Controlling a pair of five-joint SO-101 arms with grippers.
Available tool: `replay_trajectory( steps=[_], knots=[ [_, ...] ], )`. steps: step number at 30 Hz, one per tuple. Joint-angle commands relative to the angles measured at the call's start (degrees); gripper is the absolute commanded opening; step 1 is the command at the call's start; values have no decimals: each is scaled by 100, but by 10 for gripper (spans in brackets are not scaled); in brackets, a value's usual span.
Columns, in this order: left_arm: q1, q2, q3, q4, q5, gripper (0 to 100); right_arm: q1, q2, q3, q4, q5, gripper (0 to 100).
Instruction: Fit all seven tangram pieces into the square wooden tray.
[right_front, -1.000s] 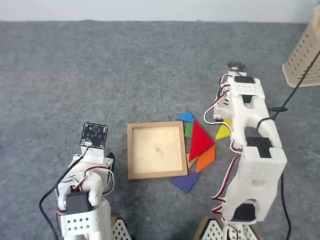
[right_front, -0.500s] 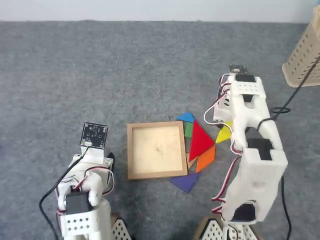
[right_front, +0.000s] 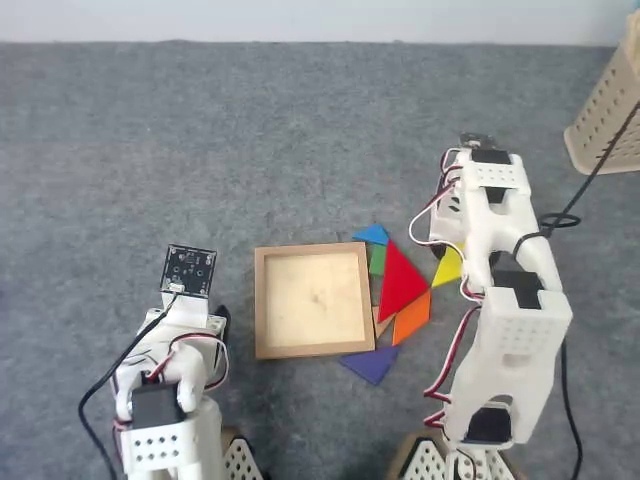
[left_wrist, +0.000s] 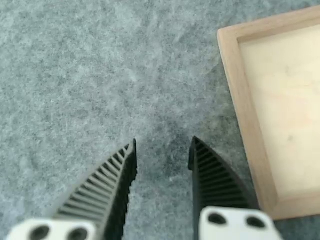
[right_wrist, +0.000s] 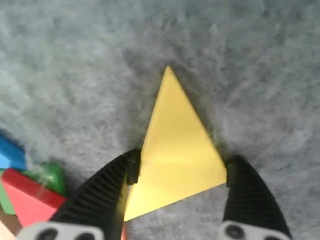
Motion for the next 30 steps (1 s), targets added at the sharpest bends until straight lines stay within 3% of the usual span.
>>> replay_trajectory(
  steps=[1,8,14,21,30],
  knots=[
    [9,-35,-57,26,-26,168,66,-31,-255,-92,-18,165],
    [9,-35,-57,26,-26,168,-84,-330,-624,-101,510,117],
    [9,-35,-57,26,-26,168,-479,-716,-607,-66,1371,119],
    [9,-35,-57,26,-26,168,-453,-1209,-589,-31,2136,136],
    [9,-35,-57,26,-26,168,-655,-2580,1310,-910,2884,210]
  ],
)
